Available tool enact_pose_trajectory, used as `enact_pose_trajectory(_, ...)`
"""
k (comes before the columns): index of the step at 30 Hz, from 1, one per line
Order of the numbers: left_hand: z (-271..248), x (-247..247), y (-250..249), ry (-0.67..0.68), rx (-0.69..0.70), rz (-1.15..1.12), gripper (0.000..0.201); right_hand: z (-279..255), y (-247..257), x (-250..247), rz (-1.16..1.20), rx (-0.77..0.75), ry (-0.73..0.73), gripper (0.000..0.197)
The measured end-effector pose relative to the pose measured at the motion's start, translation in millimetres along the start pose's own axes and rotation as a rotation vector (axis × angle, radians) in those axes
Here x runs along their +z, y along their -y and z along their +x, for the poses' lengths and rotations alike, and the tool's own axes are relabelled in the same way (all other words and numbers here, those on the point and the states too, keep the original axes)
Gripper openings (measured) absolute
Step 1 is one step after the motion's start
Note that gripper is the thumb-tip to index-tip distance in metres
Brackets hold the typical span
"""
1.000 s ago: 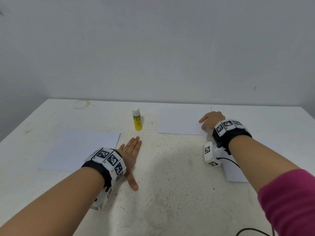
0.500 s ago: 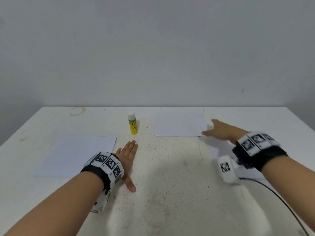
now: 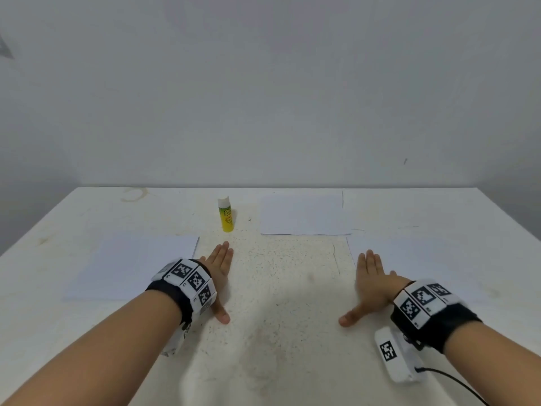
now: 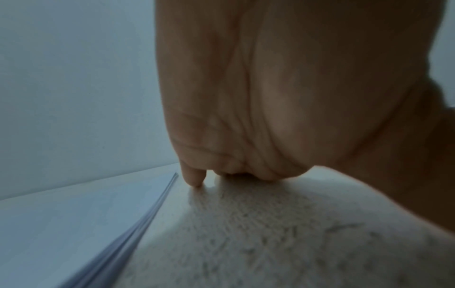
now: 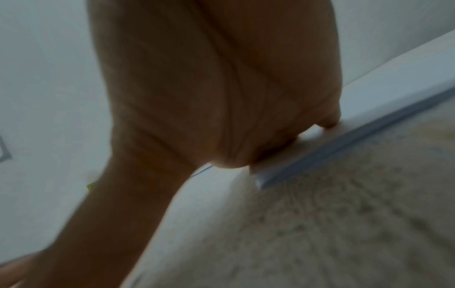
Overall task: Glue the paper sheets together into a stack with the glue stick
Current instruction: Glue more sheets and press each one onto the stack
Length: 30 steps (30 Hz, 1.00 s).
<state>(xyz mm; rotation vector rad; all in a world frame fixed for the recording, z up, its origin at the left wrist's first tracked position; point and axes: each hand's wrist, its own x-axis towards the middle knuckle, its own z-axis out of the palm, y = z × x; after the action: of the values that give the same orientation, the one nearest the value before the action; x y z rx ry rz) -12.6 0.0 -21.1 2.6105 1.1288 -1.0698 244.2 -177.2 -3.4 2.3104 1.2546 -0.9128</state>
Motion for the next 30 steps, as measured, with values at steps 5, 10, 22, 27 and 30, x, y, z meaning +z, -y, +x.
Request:
enact_pose_trajectory(5,-12,-2,2,0.002,0.080,-0.053,0.140,0,2,4,-0.020,0.018,-0.017,0.162)
enact_pose_trajectory(10,-39,0,34,-0.243,0.163,-0.353,0.104,-1,4,2,-0.027,0.009,0.002,0.169)
enact_pose_trajectory(22,-45,37,94,-0.212,-0.228,-0.411,0.098,3,3,3,-0.059,0.008,0.005,0.168)
enact_pose_trajectory(27,-43,36,96,-0.230,-0.261,-0.469,0.088,2,4,2,-0.051,0.005,0.010,0.168)
enact_pose_trajectory(30,-42,35,101,-0.287,-0.256,-0.503,0.072,2,3,3,-0.053,0.005,0.007,0.168)
